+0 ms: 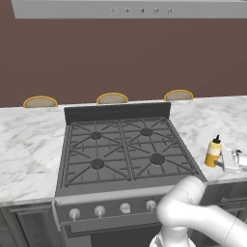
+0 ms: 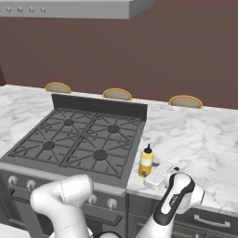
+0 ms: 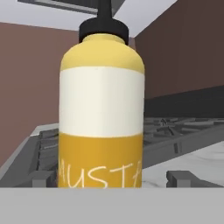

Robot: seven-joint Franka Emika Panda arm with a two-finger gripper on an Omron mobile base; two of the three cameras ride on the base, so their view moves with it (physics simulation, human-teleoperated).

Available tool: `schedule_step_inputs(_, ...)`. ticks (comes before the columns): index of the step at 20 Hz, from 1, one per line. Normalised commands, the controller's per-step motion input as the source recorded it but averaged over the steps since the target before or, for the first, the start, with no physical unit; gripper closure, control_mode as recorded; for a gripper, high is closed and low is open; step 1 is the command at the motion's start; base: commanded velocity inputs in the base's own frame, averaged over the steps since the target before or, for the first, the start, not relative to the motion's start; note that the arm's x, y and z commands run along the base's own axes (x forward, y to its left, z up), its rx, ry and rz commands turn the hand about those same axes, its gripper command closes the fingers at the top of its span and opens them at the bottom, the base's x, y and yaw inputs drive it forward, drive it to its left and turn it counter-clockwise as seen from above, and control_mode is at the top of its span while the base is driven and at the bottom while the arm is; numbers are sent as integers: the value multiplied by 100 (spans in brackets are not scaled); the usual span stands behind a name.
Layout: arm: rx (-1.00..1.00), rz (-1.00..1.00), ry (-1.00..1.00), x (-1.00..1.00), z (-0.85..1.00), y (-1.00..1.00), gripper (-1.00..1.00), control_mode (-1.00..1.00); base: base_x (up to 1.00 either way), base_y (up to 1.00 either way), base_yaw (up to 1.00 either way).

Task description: Take 2 condiments from the cabinet and move them on the counter near the stove.Make sure the condiments are lined up with each other, next to each other.

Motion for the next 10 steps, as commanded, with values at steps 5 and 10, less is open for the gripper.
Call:
schedule_step_inputs(5,0,0,0,-16,0,-25,-100,-100,0,0,0)
schedule_step_inputs(10,0,0,-1,-28,7,-2,-100,-100,0,0,0)
